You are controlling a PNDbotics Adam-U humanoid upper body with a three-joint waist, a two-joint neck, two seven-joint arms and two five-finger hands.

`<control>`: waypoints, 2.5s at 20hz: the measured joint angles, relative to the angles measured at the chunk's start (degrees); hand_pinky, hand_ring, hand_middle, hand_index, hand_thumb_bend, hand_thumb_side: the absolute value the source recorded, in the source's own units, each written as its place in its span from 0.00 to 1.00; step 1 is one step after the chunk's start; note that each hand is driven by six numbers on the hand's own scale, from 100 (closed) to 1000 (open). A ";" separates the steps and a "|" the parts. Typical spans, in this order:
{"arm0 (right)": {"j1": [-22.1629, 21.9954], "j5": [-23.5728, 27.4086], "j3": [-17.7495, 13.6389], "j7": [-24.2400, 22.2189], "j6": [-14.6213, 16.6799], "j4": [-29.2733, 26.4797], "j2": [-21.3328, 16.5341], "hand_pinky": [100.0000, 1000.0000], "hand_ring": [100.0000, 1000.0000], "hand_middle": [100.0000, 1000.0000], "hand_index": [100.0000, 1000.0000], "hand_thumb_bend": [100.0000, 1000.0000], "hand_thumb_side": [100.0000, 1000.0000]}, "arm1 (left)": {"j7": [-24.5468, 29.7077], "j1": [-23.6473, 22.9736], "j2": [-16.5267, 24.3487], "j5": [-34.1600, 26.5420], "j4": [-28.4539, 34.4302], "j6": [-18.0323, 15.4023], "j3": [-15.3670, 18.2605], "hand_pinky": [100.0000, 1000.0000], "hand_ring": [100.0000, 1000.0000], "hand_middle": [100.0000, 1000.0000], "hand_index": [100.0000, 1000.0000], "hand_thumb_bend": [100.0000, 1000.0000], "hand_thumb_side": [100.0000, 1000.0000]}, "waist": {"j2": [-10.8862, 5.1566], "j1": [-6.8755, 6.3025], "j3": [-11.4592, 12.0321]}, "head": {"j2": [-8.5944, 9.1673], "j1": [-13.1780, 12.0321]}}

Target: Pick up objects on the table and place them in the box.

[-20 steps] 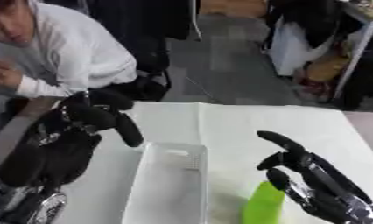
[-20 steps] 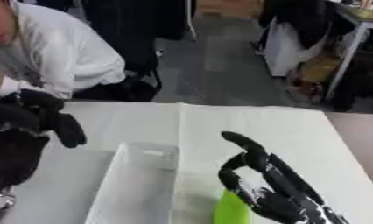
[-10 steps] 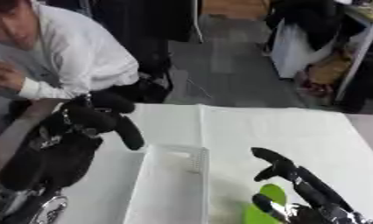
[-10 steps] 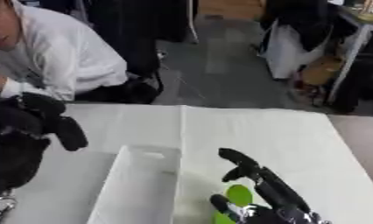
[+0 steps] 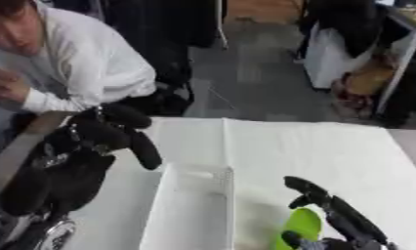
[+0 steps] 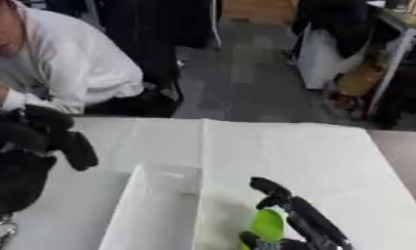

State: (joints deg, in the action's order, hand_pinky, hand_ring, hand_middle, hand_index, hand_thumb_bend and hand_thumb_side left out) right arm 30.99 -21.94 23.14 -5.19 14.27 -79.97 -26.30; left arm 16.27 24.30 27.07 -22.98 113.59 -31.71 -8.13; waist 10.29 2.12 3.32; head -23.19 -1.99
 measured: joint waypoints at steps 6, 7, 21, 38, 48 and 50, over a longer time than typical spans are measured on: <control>0.78 -1.55 0.03 -0.95 0.87 1.94 0.19 0.72 0.69 1.00 1.00 0.48 0.55 | 0.09 0.11 -0.01 -0.05 0.00 -0.08 0.00 0.49 0.47 0.74 0.76 0.10 0.89 | 0.30 -0.19 0.08 | 0.24 0.00; 1.02 -1.96 0.04 -1.08 1.00 2.37 0.19 0.69 0.68 1.00 1.00 0.47 0.54 | 0.11 0.29 -0.02 -0.13 0.00 -0.10 0.00 0.49 0.47 0.74 0.76 0.10 0.89 | 0.40 -0.25 0.18 | 0.27 0.00; 2.43 -3.04 -0.74 6.63 5.94 8.33 1.61 0.00 0.00 0.00 0.10 0.00 0.35 | 0.25 1.70 -0.56 -0.69 0.00 -0.14 -0.01 0.49 0.47 0.74 0.76 0.10 0.89 | 1.22 -0.37 0.96 | 1.23 0.00; 1.97 23.59 -1.55 8.61 6.55 -18.66 -7.80 0.00 0.00 0.00 0.05 0.00 0.25 | -0.84 1.51 -0.54 -0.83 0.00 0.28 0.04 0.49 0.47 0.74 0.76 0.11 0.89 | 0.99 0.13 0.76 | 0.19 -3.00; 7.71 25.46 -0.93 4.55 2.28 -22.90 -7.83 0.00 0.00 0.00 0.05 0.00 0.24 | -1.04 1.76 -0.55 -0.43 0.00 0.52 0.04 0.49 0.47 0.74 0.76 0.11 0.89 | 1.00 0.14 1.48 | -0.43 -1.93; 9.02 24.79 -0.31 3.94 1.77 -22.01 -6.60 0.00 0.00 0.00 0.05 0.00 0.24 | -1.27 2.11 -0.59 -0.41 0.00 0.75 0.04 0.50 0.47 0.74 0.76 0.11 0.89 | 1.06 0.21 1.76 | -0.98 -1.30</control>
State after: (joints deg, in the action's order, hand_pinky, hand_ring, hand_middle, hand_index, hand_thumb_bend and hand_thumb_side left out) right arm 40.02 2.85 22.83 -1.25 16.04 -101.97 -32.90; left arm 15.00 26.41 26.49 -23.40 113.59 -30.96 -8.10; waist 11.35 2.33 5.08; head -24.16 -3.28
